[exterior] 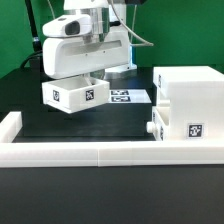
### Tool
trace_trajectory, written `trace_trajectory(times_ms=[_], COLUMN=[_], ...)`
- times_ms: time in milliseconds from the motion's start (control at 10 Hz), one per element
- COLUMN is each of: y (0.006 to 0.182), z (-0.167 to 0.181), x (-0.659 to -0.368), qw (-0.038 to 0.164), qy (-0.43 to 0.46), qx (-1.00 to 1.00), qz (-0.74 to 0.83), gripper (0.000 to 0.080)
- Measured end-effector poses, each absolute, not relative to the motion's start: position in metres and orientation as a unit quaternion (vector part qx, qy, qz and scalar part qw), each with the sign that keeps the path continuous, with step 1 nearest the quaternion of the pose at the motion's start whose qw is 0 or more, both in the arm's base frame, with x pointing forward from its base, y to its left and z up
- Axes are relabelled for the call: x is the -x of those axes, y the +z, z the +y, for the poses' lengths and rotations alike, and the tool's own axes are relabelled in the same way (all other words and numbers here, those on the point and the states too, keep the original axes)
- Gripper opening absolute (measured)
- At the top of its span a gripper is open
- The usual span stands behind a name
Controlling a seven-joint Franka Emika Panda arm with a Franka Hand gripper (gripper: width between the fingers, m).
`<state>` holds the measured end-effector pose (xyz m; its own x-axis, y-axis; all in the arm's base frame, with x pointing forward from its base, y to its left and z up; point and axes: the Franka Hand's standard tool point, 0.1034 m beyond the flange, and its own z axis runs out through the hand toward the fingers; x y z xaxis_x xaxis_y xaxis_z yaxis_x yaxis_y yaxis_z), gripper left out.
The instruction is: Assemble drawer
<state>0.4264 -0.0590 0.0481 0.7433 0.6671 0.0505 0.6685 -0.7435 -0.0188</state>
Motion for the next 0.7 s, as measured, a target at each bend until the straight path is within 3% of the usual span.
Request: trace_trajectory(times_ms=[400,700], y=[0.065,0.063], z=[-0.056,-0.058], x=[-0.467,-0.464], qw=[0.014,0.014], qy=[-0.004,-0.003], qx=[0.854,0.803], qz=[-0.521,-0.595], gripper=[0.0041,0.0041])
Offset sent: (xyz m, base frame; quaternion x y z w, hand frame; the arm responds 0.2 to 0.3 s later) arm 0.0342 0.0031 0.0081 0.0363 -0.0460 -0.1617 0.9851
